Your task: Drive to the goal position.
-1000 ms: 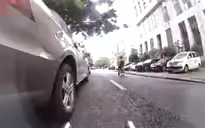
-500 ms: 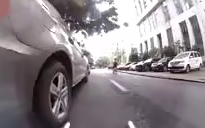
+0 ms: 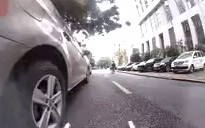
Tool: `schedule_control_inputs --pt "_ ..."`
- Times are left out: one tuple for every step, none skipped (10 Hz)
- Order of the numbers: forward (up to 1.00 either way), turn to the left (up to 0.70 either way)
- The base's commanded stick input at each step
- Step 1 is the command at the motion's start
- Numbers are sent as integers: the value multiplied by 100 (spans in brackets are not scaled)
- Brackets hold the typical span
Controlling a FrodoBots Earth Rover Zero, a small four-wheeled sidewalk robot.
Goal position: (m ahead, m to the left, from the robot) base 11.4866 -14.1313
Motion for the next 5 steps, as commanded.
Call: schedule_control_inputs --pt "45 -5" --pt "45 0" --pt "45 0" --pt "45 0" --pt "45 0"
